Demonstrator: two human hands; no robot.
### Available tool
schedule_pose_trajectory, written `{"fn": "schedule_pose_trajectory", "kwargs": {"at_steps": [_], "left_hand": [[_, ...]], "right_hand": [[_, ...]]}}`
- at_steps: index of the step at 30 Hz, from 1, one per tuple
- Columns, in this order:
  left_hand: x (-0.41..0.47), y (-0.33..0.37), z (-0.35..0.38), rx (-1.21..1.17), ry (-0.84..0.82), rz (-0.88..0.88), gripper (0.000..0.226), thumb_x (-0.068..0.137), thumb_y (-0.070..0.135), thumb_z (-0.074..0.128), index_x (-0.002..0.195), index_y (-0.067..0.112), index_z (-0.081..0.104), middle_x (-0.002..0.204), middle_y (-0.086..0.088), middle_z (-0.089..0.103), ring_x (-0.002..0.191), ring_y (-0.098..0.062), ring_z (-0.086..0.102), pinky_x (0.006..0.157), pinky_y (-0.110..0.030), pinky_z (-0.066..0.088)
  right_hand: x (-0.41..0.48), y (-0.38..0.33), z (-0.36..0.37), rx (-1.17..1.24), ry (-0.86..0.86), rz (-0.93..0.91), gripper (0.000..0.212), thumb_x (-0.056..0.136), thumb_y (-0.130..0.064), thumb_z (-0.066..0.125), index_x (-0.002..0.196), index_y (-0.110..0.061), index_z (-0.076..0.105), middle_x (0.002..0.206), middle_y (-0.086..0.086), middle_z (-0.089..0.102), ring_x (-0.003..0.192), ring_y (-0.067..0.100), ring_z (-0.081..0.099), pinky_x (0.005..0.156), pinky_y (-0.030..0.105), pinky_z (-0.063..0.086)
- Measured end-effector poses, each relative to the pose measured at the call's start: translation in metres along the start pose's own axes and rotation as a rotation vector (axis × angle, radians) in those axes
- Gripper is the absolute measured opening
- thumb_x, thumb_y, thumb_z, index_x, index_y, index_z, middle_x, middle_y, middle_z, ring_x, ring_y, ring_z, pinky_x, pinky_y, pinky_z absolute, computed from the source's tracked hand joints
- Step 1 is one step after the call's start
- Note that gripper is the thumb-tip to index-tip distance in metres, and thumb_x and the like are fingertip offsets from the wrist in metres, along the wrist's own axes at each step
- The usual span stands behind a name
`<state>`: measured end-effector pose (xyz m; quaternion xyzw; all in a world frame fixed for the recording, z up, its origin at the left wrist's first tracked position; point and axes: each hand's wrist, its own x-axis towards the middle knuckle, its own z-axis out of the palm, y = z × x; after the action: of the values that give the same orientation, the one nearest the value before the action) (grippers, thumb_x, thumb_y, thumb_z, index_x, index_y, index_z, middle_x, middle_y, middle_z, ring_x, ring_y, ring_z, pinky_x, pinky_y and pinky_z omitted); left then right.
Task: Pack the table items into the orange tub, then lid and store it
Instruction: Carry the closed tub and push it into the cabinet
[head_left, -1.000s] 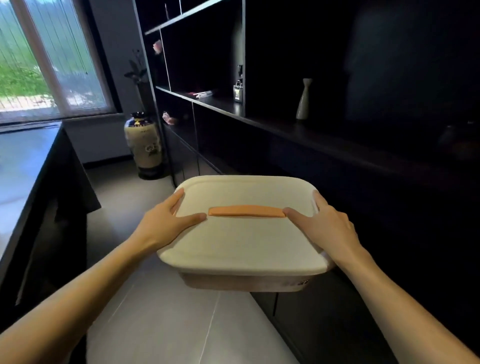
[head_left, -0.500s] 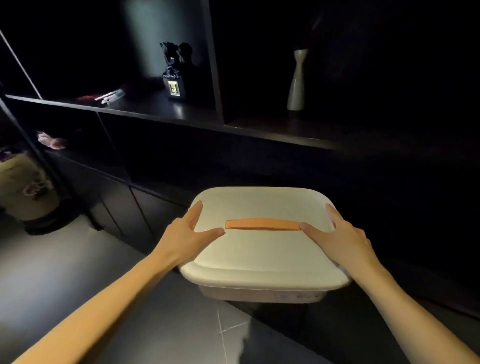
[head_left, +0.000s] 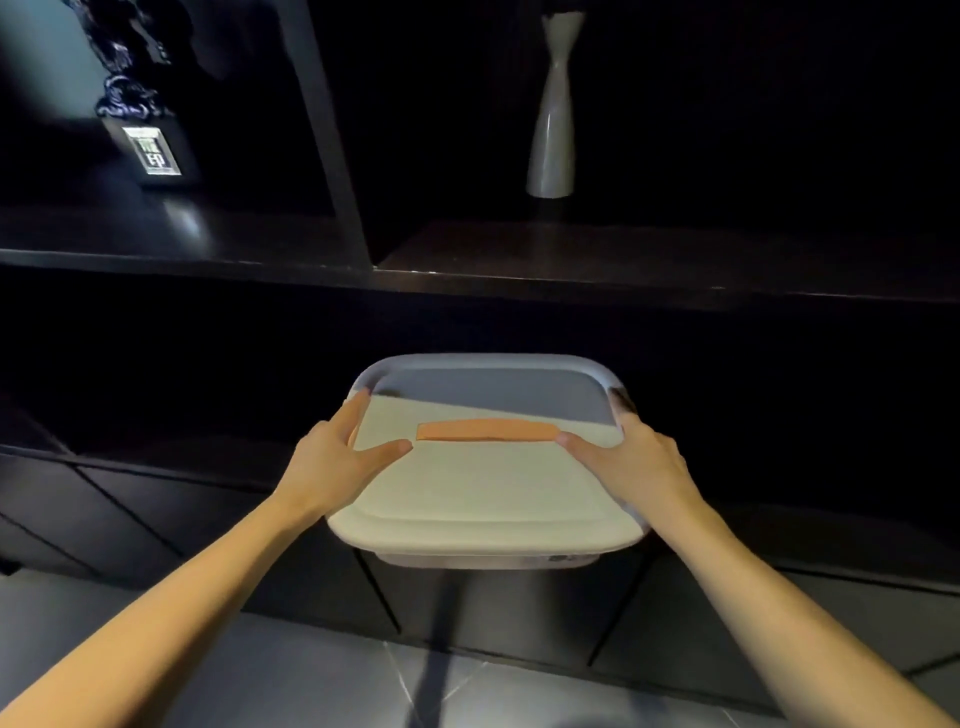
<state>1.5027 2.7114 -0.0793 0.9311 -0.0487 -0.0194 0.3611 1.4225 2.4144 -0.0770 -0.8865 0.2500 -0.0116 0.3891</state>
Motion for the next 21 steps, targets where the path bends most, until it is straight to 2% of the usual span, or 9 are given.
{"fn": "schedule_pose_trajectory", "kwargs": {"at_steps": [2, 6, 10, 11, 13, 14, 16, 18, 21], "left_hand": [[0.019, -0.006, 0.000, 0.016, -0.027, -0.018, 0.087, 0.066, 0.063, 0.065, 0.139, 0.030, 0.030, 0.141, -0.005, 0.044, 0.125, -0.027, 0.045, 0.095, -0.037, 0.038], [0.051, -0.017, 0.002, 0.005, -0.059, -0.050, 0.070, 0.059, 0.067, 0.066, 0.113, 0.023, 0.055, 0.112, 0.001, 0.063, 0.091, -0.014, 0.057, 0.072, -0.026, 0.044], [0.074, -0.029, 0.009, -0.034, -0.107, -0.031, 0.082, 0.056, 0.069, 0.067, 0.123, 0.023, 0.054, 0.115, 0.004, 0.062, 0.101, -0.014, 0.058, 0.081, -0.025, 0.045], [0.078, -0.031, 0.010, -0.037, -0.116, -0.050, 0.082, 0.055, 0.069, 0.067, 0.122, 0.022, 0.055, 0.113, 0.002, 0.063, 0.097, -0.014, 0.059, 0.078, -0.024, 0.046], [0.086, -0.031, 0.007, -0.001, -0.169, -0.087, 0.075, 0.054, 0.073, 0.064, 0.108, 0.021, 0.062, 0.101, 0.000, 0.065, 0.082, -0.010, 0.060, 0.065, -0.020, 0.046], [0.088, -0.028, 0.005, 0.056, -0.223, -0.095, 0.072, 0.056, 0.077, 0.059, 0.100, 0.020, 0.064, 0.098, -0.002, 0.065, 0.083, -0.012, 0.060, 0.065, -0.022, 0.046], [0.088, -0.025, 0.001, 0.231, -0.340, -0.052, 0.084, 0.061, 0.083, 0.045, 0.100, 0.011, 0.064, 0.103, -0.010, 0.064, 0.106, -0.026, 0.053, 0.082, -0.032, 0.044], [0.078, -0.028, 0.000, 0.324, -0.379, 0.043, 0.090, 0.067, 0.082, 0.038, 0.122, 0.012, 0.049, 0.126, -0.019, 0.045, 0.126, -0.033, 0.027, 0.100, -0.042, 0.031], [0.053, -0.036, -0.005, 0.188, -0.406, 0.263, 0.088, 0.066, 0.076, 0.050, 0.139, 0.041, 0.014, 0.145, -0.007, 0.006, 0.133, -0.027, 0.002, 0.109, -0.052, 0.016]], "right_hand": [[0.010, -0.004, 0.008, -0.011, 0.018, 0.020, 0.097, 0.061, -0.077, 0.055, 0.143, -0.042, 0.016, 0.119, 0.007, 0.056, 0.101, 0.028, 0.057, 0.070, 0.030, 0.044], [0.026, -0.010, 0.022, -0.030, 0.028, 0.082, 0.099, 0.059, -0.078, 0.054, 0.143, -0.043, 0.015, 0.109, 0.008, 0.059, 0.097, 0.029, 0.059, 0.070, 0.029, 0.044], [0.035, -0.011, 0.036, -0.032, 0.073, 0.100, 0.095, 0.063, -0.075, 0.055, 0.143, -0.044, 0.014, 0.116, 0.011, 0.059, 0.103, 0.031, 0.057, 0.071, 0.029, 0.042], [0.037, -0.011, 0.037, -0.041, 0.086, 0.095, 0.094, 0.064, -0.075, 0.055, 0.143, -0.044, 0.013, 0.117, 0.011, 0.059, 0.104, 0.032, 0.057, 0.072, 0.029, 0.042], [0.036, -0.013, 0.039, -0.071, 0.093, 0.106, 0.093, 0.068, -0.075, 0.052, 0.144, -0.043, 0.010, 0.114, 0.013, 0.060, 0.103, 0.033, 0.057, 0.073, 0.030, 0.045], [0.035, -0.015, 0.040, -0.101, 0.094, 0.114, 0.091, 0.070, -0.075, 0.049, 0.144, -0.042, 0.007, 0.114, 0.015, 0.059, 0.103, 0.034, 0.057, 0.074, 0.032, 0.047], [0.027, -0.019, 0.042, -0.209, 0.102, 0.126, 0.089, 0.075, -0.075, 0.042, 0.146, -0.037, 0.005, 0.118, 0.021, 0.054, 0.109, 0.038, 0.052, 0.082, 0.037, 0.047], [0.016, -0.023, 0.047, -0.312, 0.135, 0.095, 0.088, 0.076, -0.076, 0.038, 0.147, -0.033, 0.009, 0.131, 0.026, 0.038, 0.120, 0.040, 0.037, 0.092, 0.041, 0.040], [-0.007, -0.024, 0.051, -0.294, 0.098, -0.020, 0.094, 0.070, -0.081, 0.039, 0.146, -0.036, 0.007, 0.146, 0.017, 0.014, 0.133, 0.032, 0.012, 0.106, 0.042, 0.025]]}}
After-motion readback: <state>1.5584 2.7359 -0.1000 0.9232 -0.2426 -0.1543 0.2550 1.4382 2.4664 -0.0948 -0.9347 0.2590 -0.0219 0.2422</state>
